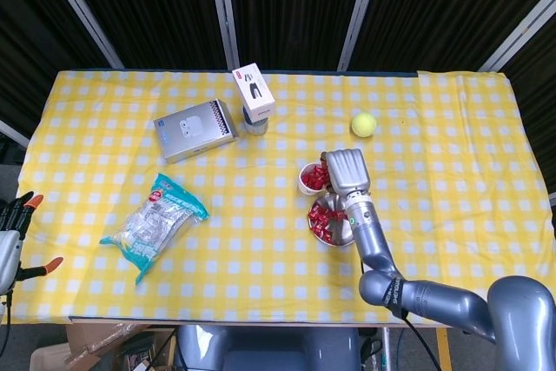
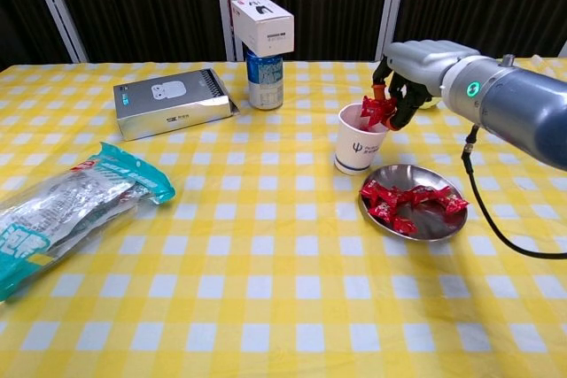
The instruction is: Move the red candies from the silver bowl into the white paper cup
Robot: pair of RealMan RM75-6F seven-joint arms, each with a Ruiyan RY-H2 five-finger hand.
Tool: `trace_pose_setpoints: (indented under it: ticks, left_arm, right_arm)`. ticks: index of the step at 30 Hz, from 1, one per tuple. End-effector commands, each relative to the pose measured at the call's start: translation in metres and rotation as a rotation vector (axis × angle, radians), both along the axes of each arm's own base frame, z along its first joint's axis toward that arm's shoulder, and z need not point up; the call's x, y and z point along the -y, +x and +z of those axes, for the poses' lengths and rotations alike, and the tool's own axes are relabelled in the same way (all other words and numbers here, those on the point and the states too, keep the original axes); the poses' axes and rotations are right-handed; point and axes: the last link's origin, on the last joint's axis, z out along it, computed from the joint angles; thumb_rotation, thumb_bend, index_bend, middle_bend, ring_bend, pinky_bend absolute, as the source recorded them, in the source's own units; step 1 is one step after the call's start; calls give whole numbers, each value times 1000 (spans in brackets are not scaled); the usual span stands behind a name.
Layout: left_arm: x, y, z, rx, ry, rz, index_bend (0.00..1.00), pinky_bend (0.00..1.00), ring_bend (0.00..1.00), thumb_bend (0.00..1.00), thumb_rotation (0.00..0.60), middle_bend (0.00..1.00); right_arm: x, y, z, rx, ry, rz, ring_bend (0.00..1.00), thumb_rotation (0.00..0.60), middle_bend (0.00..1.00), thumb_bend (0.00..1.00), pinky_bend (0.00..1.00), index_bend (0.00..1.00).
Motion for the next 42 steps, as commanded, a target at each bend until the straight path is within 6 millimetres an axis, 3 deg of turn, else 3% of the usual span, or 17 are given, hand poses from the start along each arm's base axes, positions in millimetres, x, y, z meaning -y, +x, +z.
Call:
trace_pose_setpoints:
  ticks: [1, 4, 15, 25, 32, 42]
  left_arm:
    - [0, 0, 0, 0, 1, 0, 0, 0, 0, 51, 600, 0]
    - [0, 0, 1, 2, 2, 1, 0, 0, 0, 50, 600, 0]
    - [1, 0, 1, 5, 3, -2, 0, 0, 0, 50, 600, 0]
    - [1, 0, 2, 1, 9, -2, 0, 0, 0, 50, 600, 0]
    - [1, 0, 1, -4, 12, -9, 0, 0, 0, 50, 600, 0]
    - [2, 3, 0, -9, 21, -23, 0, 0, 0, 50, 600, 0]
  right_arm:
    - [1, -1, -4, -1, -5, 1, 858, 600, 728, 406, 897, 554]
    - [1, -1, -6, -2, -15, 6, 858, 600, 728, 362, 897, 551]
    - [-1, 6, -2, 2, -48, 35, 858, 600, 728, 346, 897, 511]
    - [-11, 12, 17, 25, -83, 68, 858, 600, 728, 345, 897, 462]
    - [-41, -1, 44, 69, -69, 83, 858, 600, 728, 345, 888, 428]
    - [-91, -32, 44, 25, 57, 31, 858, 600, 728, 300, 885, 368]
